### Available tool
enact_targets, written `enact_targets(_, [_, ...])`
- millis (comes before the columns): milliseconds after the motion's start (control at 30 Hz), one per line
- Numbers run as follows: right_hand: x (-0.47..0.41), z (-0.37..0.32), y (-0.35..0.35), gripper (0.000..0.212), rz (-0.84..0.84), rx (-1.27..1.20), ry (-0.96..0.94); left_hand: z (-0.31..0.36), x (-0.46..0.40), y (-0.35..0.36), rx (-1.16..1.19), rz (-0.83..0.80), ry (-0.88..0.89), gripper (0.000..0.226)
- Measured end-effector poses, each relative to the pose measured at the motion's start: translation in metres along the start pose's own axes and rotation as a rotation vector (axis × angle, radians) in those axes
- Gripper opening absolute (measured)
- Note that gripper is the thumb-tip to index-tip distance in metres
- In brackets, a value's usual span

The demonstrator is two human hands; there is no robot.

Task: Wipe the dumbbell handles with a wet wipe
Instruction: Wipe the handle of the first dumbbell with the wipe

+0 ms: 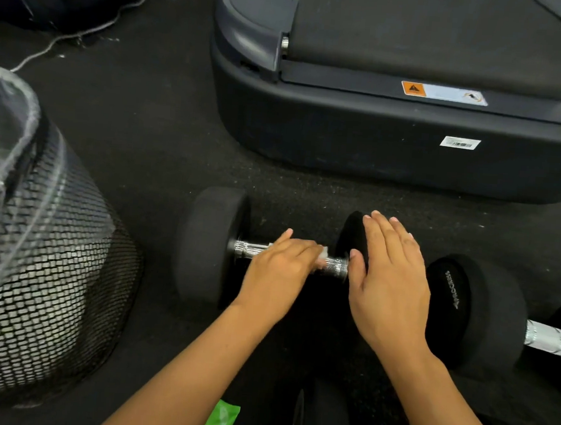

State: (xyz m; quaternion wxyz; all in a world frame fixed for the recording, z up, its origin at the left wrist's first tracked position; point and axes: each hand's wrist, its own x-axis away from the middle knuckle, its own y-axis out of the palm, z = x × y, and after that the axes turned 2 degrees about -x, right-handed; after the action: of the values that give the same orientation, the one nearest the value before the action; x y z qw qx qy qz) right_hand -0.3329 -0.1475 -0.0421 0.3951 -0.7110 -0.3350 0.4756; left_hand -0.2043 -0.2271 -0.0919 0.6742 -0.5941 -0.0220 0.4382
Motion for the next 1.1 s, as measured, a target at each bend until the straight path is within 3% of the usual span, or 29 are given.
enact_targets(100, [-0.001,0.0,-0.001,0.049,-0.011,0.002,-0.003,-0.008,0.007,-0.009,-0.071,0.03,-0.169,0.02])
enact_targets(200, [0.0,0.0,-0.001,0.049,-0.008,0.007,0.002,-0.004,0.016,-0.008,-0.136,0.014,-0.259,0.03])
enact_targets(367, [0.002,-0.001,0.0,0.049,0.001,-0.003,0.003,0.004,0.011,-0.006,-0.094,-0.047,-0.09,0.027])
enact_targets(433, [0.0,-0.001,0.0,0.05,-0.004,-0.004,0.001,-0.005,0.008,-0.009,-0.048,-0.04,-0.141,0.025])
enact_targets(567, [-0.003,-0.001,-0.001,0.051,-0.002,0.009,0.002,-0.004,0.021,-0.009,-0.079,-0.067,-0.218,0.041])
enact_targets(733, [-0.002,0.0,0.001,0.05,-0.004,0.013,0.007,-0.006,0.01,-0.008,-0.02,-0.096,0.006,0.049])
enact_targets(867, [-0.003,0.0,0.0,0.05,-0.009,0.003,0.005,-0.012,0.028,-0.004,0.031,0.045,-0.092,0.035])
enact_targets(1100, [-0.002,0.0,0.001,0.049,-0.003,-0.004,0.002,-0.012,0.021,-0.002,0.03,0.15,-0.015,0.031])
